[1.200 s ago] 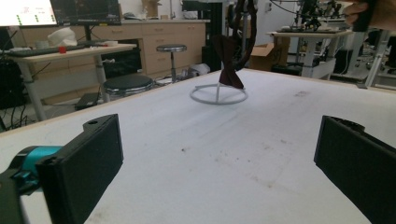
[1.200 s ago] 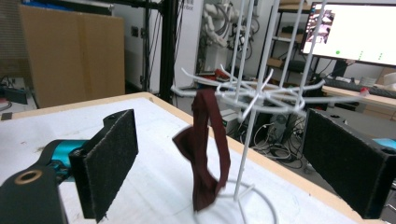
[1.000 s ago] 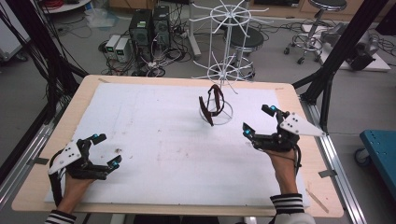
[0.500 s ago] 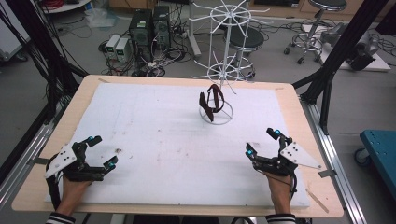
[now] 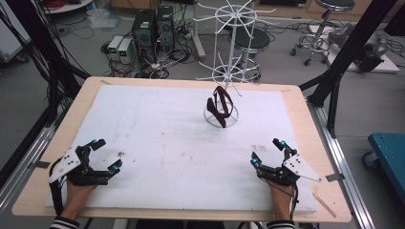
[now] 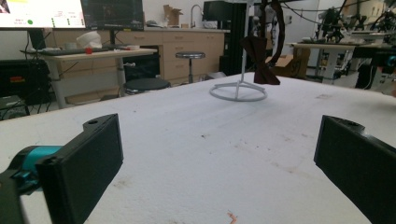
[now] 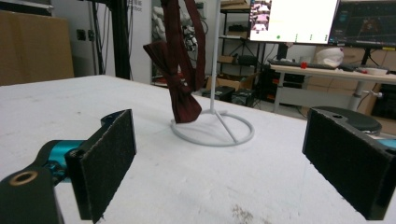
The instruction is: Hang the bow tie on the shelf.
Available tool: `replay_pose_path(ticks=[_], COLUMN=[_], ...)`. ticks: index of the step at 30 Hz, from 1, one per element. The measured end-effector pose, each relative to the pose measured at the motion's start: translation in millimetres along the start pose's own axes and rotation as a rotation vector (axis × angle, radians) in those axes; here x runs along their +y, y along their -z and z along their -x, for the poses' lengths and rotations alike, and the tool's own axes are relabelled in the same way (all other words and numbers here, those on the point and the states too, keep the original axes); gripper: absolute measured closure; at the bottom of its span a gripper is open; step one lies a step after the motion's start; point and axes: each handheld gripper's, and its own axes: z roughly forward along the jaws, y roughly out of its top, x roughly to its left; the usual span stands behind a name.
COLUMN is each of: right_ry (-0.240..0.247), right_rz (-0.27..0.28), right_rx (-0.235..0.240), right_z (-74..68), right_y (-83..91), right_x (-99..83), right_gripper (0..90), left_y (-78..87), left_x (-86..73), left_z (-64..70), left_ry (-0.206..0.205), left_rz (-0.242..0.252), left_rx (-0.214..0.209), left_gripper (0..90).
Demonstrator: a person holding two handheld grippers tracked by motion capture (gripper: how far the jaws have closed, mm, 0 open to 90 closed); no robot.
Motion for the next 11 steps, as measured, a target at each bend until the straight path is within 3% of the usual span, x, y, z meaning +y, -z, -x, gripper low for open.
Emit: replay_pose_path(ticks=[11], right_ry=[0.027], right_rz=[-0.006], right_rx=[0.001], right_z=[-1.7], right_y=[-0.6], right_x=[-1.6], right_gripper=[9.2], left_y=[0.4], left_x=[-0.6], left_z=[0.0], left_ry=[-0.001], left_rz=[0.004], left_rx=[-0.003], left_gripper=[1.7])
